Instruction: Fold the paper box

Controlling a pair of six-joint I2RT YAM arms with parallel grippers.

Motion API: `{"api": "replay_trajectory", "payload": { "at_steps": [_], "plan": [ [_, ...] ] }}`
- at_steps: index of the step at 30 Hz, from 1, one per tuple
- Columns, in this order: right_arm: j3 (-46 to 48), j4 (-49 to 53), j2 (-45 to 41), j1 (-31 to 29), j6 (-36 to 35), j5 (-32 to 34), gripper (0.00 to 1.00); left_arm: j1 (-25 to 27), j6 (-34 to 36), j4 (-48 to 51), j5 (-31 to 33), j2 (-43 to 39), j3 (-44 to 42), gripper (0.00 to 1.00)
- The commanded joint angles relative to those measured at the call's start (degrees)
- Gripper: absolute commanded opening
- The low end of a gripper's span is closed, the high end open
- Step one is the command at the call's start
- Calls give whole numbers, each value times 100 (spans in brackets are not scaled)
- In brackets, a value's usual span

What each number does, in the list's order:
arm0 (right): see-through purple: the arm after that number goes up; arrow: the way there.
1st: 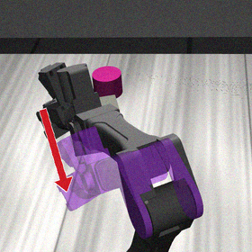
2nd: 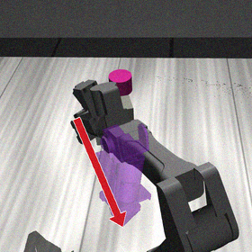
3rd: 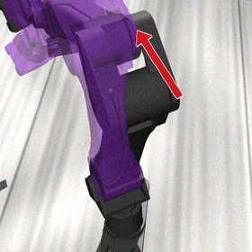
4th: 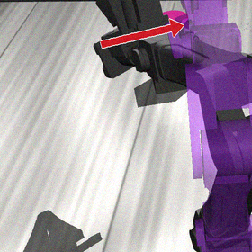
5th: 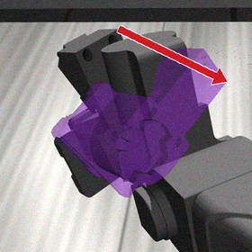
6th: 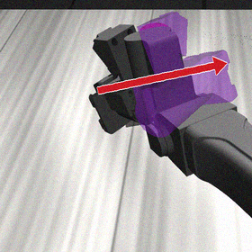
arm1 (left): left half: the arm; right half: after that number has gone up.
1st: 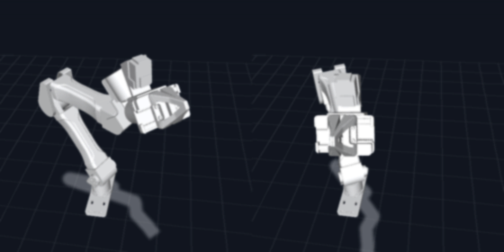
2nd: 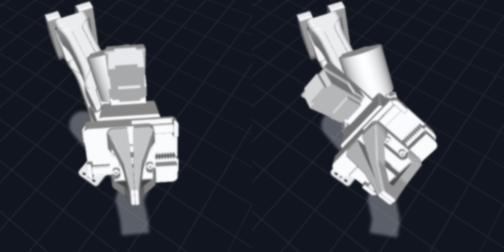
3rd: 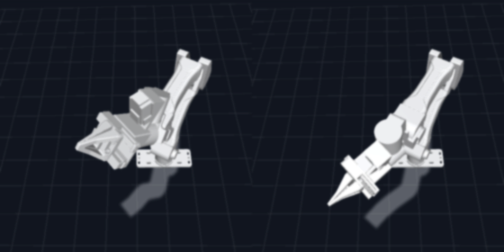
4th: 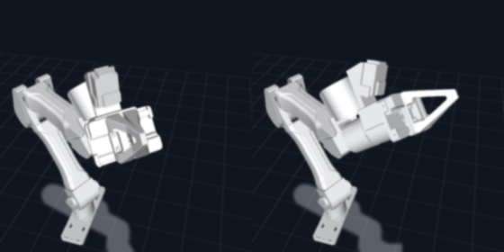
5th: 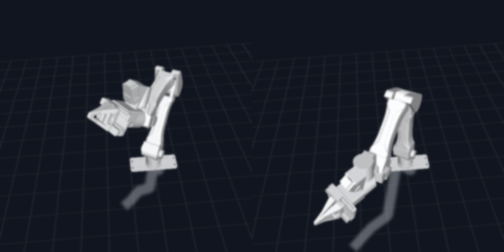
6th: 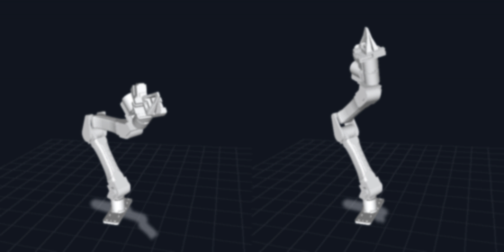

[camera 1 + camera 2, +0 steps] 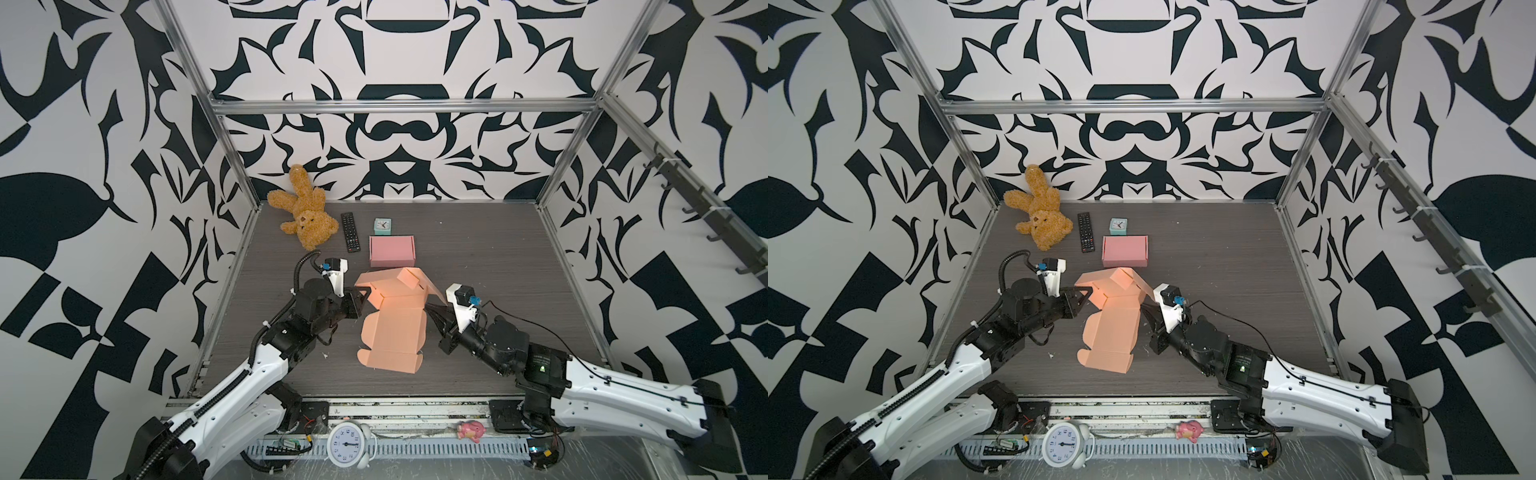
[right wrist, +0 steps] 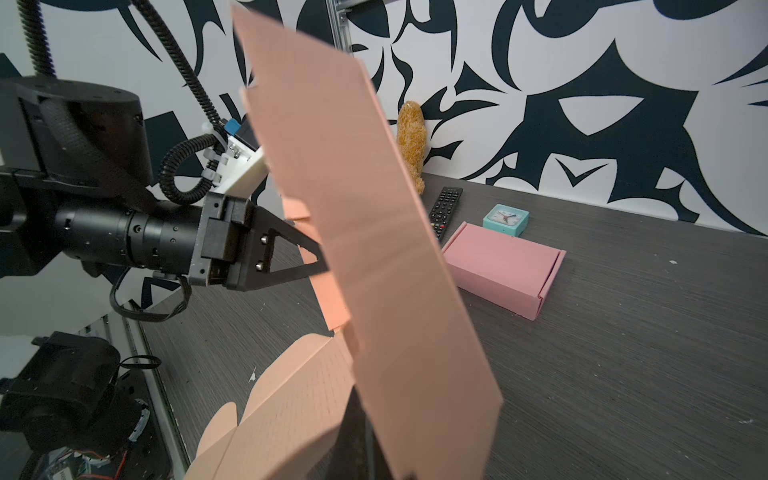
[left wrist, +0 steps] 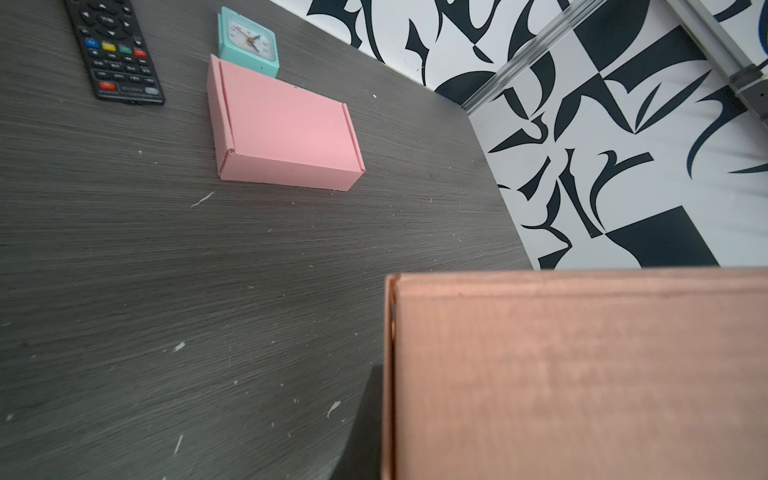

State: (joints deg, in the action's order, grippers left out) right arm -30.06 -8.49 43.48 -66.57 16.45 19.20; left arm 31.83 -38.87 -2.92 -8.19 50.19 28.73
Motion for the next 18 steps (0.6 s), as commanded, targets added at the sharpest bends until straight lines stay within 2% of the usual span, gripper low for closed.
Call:
{"api": "replay_trajectory", "payload": {
  "at_steps": [1,5,7,9,11,14,16,18],
  "plan": [
    [-422,683,-197,-8,40,96,10,-371,-100,-424,-530,92,-231,5],
    [-560,1394,-435,-6,112,-10,34,-940,-193,-835,-1312,436,-430,4],
    [-518,1548,-598,-12,111,-114,47,-1084,-144,-848,-1510,562,-417,5],
    [-465,1681,-796,-13,156,-85,55,-1151,-65,-781,-1598,646,-379,5],
    [-486,1824,-959,13,209,41,59,-1153,55,-620,-1610,701,-305,4],
    [-629,2048,-1051,138,323,75,60,-1153,239,-490,-1704,760,-237,6],
    [-717,2147,-1038,315,432,-35,60,-1158,393,-330,-1823,835,-145,6],
    [-639,1958,-1089,600,536,-431,60,-1154,492,-270,-1943,902,-119,6]
  ]
}}
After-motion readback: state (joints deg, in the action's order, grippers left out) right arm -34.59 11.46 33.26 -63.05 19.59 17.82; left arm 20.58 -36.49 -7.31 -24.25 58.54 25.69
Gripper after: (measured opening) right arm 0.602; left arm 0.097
